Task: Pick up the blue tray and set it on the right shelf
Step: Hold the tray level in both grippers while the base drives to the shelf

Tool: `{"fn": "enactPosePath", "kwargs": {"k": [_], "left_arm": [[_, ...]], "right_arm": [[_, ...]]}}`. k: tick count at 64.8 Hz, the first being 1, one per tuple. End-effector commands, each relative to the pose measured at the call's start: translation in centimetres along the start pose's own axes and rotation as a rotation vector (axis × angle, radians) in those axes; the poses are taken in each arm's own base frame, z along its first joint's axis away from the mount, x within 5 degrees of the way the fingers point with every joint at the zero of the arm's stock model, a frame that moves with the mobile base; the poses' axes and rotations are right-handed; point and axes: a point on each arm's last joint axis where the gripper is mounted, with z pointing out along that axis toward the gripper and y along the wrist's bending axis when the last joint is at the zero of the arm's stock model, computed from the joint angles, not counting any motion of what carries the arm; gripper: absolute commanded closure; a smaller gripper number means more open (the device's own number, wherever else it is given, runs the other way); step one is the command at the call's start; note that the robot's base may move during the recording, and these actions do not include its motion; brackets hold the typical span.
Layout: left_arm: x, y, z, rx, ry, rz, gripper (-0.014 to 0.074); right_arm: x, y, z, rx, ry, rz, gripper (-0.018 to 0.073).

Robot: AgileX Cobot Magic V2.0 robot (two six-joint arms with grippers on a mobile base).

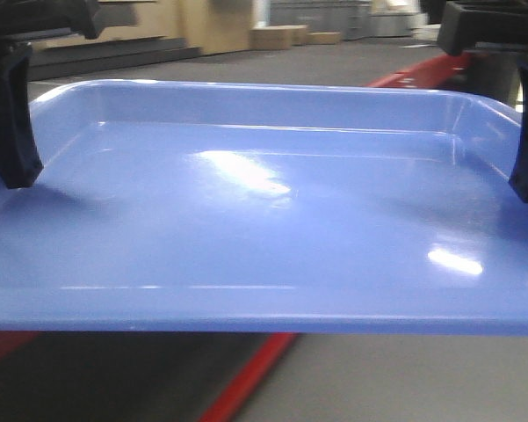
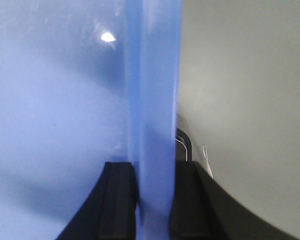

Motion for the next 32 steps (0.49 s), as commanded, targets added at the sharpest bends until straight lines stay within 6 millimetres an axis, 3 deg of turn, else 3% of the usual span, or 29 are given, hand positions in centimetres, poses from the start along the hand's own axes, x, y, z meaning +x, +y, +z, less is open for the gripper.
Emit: {"fn": "enactPosePath", "kwargs": {"k": [1,32], "left_arm": [[-0.32,-1.3,-1.73,0.15,-0.057,-0.046,0.0523],[-0.32,-1.3,-1.73,0.15,-0.057,-0.046,0.0523]], "right_arm": [[-0.46,0.93,-1.5,-0.11,-0.068,0.023,0.0393],[-0.46,0.93,-1.5,-0.11,-0.068,0.023,0.0393]]}}
